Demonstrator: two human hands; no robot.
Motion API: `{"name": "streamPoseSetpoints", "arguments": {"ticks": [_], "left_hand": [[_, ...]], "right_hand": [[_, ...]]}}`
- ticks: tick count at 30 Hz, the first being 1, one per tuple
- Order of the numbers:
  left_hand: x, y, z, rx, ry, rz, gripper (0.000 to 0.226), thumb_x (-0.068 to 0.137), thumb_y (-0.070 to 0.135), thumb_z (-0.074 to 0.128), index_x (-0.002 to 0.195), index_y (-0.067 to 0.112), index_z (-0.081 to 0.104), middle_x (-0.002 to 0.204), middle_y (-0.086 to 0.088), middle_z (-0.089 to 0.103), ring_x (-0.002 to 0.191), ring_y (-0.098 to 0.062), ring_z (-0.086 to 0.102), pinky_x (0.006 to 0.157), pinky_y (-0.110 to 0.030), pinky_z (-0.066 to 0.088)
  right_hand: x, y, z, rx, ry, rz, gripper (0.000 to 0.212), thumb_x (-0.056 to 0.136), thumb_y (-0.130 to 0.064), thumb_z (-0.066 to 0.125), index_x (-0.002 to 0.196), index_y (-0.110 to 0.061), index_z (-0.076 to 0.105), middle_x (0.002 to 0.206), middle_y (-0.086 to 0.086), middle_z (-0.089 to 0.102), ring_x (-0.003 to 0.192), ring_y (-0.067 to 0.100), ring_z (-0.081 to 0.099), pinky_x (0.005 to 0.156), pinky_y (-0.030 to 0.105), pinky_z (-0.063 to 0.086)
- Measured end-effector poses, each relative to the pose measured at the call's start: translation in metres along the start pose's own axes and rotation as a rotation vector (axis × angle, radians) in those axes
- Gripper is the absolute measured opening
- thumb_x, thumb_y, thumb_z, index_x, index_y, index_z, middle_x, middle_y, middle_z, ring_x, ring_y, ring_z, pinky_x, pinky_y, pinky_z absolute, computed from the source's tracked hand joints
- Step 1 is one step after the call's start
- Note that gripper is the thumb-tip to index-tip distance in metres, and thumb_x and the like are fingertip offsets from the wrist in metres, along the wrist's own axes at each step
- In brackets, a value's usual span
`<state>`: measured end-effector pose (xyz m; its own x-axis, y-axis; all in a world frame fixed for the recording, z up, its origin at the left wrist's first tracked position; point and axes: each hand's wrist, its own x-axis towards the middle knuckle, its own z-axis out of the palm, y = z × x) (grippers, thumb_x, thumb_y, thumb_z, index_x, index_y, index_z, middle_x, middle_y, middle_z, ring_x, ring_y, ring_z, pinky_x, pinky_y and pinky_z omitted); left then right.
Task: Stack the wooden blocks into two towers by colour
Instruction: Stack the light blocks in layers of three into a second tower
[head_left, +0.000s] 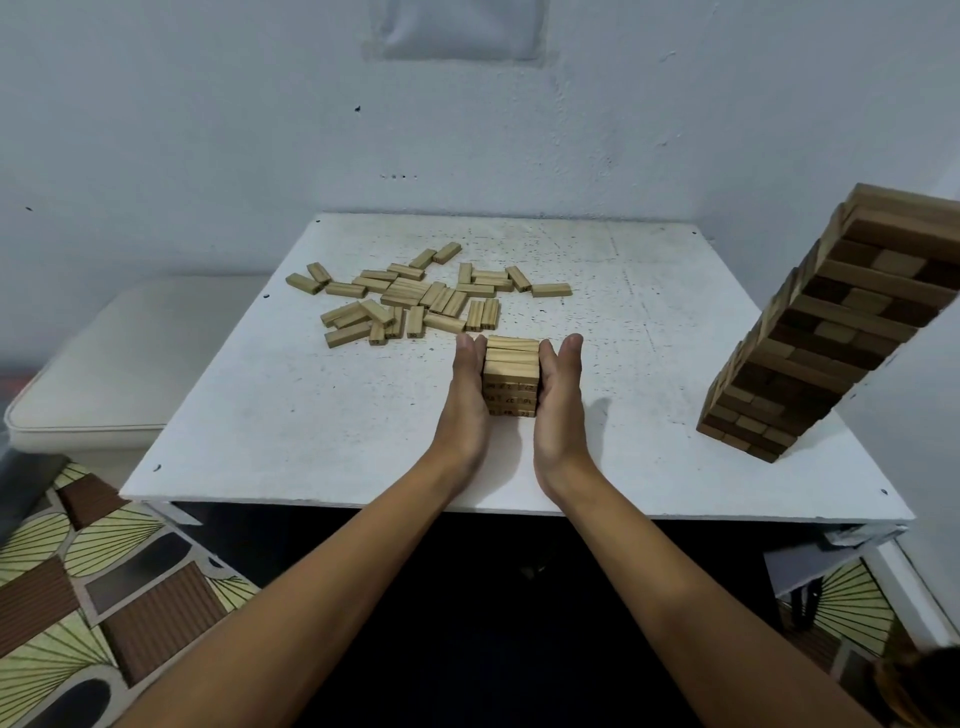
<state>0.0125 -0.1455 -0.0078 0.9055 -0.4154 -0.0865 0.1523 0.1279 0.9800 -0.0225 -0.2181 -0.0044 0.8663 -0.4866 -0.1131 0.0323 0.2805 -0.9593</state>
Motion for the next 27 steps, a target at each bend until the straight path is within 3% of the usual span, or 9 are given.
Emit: {"name": "streamPoseSetpoints", "arguments": {"ticks": [3,7,9,13,15,16,18,20,27], "left_hand": [[-0.001,0.000,-0.001,0.029,-0.012,0.015,0.102,0.070,0.091,0.026,0.149,0.027,0.032,0.148,0.003,0.044,0.136,-0.009,0.040,0.120,-0.040,0.023],[-0.005,0.004,0.002,0.047,-0.030,0.033,0.064,0.083,0.079,0.020,0.124,0.040,0.049,0.137,0.008,0.053,0.130,-0.003,0.045,0.120,-0.036,0.023],[-0.005,0.004,0.002,0.054,-0.030,0.026,0.053,0.090,0.072,0.017,0.118,0.042,0.051,0.131,0.012,0.056,0.126,0.000,0.047,0.117,-0.032,0.024],[-0.004,0.002,0.002,0.046,-0.030,0.062,0.045,0.100,0.054,0.013,0.091,0.044,0.057,0.096,0.028,0.065,0.097,0.017,0.056,0.098,-0.020,0.034],[-0.002,0.001,0.000,0.070,-0.018,0.100,0.045,0.102,0.051,0.011,0.094,0.044,0.055,0.093,0.032,0.065,0.094,0.021,0.055,0.094,-0.015,0.035],[0.000,0.001,-0.002,0.070,-0.010,0.113,0.044,0.102,0.051,0.010,0.103,0.043,0.053,0.101,0.033,0.064,0.098,0.023,0.053,0.095,-0.013,0.035],[0.007,0.002,-0.010,0.059,0.017,0.129,0.055,0.099,0.059,0.012,0.133,0.032,0.046,0.136,0.020,0.051,0.125,0.012,0.043,0.109,-0.021,0.031],[0.013,0.005,-0.015,0.020,0.040,0.134,0.062,0.100,0.056,0.012,0.145,0.021,0.037,0.149,0.005,0.041,0.138,-0.006,0.034,0.119,-0.034,0.024],[0.022,0.006,-0.017,-0.061,0.026,0.138,0.060,0.102,0.050,0.010,0.145,0.018,0.037,0.133,0.006,0.054,0.132,-0.010,0.044,0.119,-0.041,0.024]], "right_hand": [[0.001,0.001,-0.001,0.010,0.010,-0.011,0.082,0.090,-0.070,0.020,0.150,-0.014,0.030,0.150,-0.009,0.038,0.136,0.005,0.038,0.118,0.031,0.025],[0.000,0.001,0.000,-0.020,0.019,-0.020,0.075,0.094,-0.065,0.018,0.153,-0.017,0.023,0.155,-0.006,0.030,0.141,0.006,0.030,0.120,0.034,0.021],[-0.001,0.001,-0.001,-0.025,0.011,-0.027,0.069,0.097,-0.058,0.017,0.152,-0.017,0.024,0.148,-0.014,0.034,0.136,0.003,0.034,0.119,0.031,0.022],[-0.002,0.000,-0.002,-0.023,0.001,-0.059,0.058,0.101,-0.052,0.016,0.146,-0.022,0.035,0.133,-0.019,0.043,0.130,0.002,0.040,0.117,0.028,0.026],[-0.002,-0.001,-0.002,-0.008,-0.001,-0.070,0.047,0.102,-0.049,0.017,0.127,-0.031,0.051,0.120,-0.024,0.053,0.121,-0.002,0.050,0.111,0.025,0.033],[-0.001,-0.002,-0.004,-0.004,0.004,-0.076,0.047,0.102,-0.048,0.017,0.127,-0.030,0.052,0.122,-0.023,0.054,0.120,-0.004,0.050,0.108,0.022,0.034],[0.003,-0.006,-0.011,0.006,0.029,-0.100,0.054,0.102,-0.047,0.018,0.146,-0.021,0.037,0.144,-0.010,0.044,0.134,0.004,0.039,0.112,0.024,0.028],[0.010,-0.010,-0.019,0.017,0.047,-0.120,0.057,0.101,-0.048,0.019,0.149,-0.019,0.030,0.148,0.005,0.043,0.139,0.015,0.036,0.116,0.031,0.025],[0.023,-0.010,-0.025,0.051,0.014,-0.126,0.055,0.102,-0.050,0.019,0.150,-0.024,0.026,0.139,0.008,0.055,0.136,0.018,0.042,0.120,0.043,0.022]]}}
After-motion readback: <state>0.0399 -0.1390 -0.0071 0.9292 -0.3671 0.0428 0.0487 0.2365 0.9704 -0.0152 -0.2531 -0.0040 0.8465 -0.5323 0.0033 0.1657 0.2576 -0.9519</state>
